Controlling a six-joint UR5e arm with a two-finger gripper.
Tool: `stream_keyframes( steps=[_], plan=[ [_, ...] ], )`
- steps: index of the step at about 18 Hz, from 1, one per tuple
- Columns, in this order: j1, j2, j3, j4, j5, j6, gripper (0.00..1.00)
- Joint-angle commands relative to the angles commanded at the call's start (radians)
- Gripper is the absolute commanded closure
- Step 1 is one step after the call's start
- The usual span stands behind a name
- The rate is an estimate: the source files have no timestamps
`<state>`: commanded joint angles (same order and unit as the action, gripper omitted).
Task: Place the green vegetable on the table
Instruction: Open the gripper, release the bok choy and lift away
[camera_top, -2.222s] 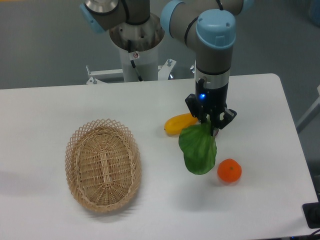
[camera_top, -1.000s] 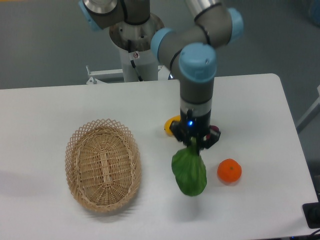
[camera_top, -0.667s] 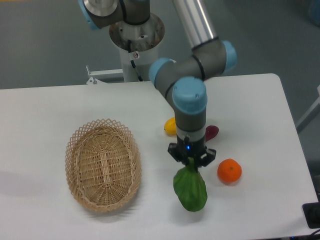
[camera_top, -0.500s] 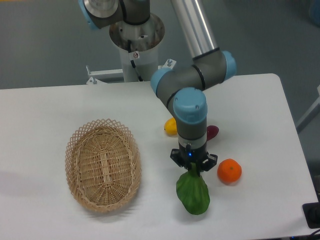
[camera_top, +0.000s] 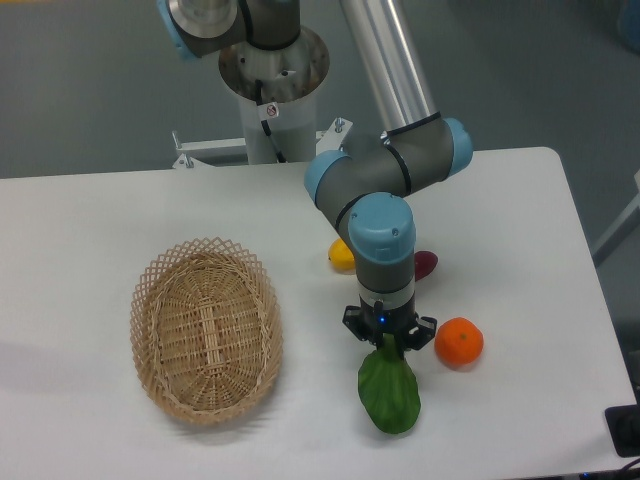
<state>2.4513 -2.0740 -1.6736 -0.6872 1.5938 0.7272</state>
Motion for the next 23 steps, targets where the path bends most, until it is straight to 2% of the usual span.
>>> stream_keyframes(
  steps=[2, 6, 10, 13, 14, 16, 20, 23],
  plan=[
    [-0.002, 0.021, 0.02, 0.0, 0.002, -0.002, 0.0],
    [0.002, 0.103, 0.045, -0.003, -0.003, -0.028, 0.0],
    [0.006, 0.143, 0.089, -0.005, -0.002, -0.014, 0.0],
    [0.04, 0.185, 0.095, -0.02, 0.006, 0.085, 0.0],
    [0.051, 0.202, 0.091, -0.041, 0.006, 0.119, 0.0],
    [0.08, 0.228, 0.092, -0.121, 0.005, 0.191, 0.0],
    [0.135, 0.31, 0.075, -0.25, 0.003, 0.421, 0.0],
    [0.181, 0.356, 0.028, -0.278, -0.003, 0.576, 0.0]
  ],
)
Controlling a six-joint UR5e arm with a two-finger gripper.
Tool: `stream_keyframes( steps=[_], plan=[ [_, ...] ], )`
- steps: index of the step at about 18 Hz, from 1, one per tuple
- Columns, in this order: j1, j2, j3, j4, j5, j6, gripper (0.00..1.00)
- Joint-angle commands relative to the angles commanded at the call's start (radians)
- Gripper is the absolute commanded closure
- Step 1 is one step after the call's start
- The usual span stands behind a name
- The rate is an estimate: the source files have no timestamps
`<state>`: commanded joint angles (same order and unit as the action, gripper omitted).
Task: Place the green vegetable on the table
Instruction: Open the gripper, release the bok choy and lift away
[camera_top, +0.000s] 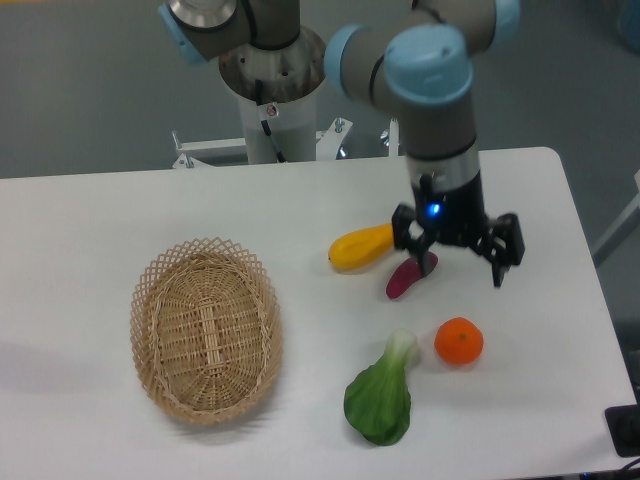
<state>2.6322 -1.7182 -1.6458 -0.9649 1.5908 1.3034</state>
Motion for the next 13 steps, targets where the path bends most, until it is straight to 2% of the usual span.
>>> stream_keyframes(
  steps=[2, 13],
  plan=[
    [0.025, 0.015, -0.014, -0.002, -0.021, 0.057, 0.0],
    [0.032, 0.015, -0.037, 0.012, -0.028, 0.059, 0.0]
  ],
)
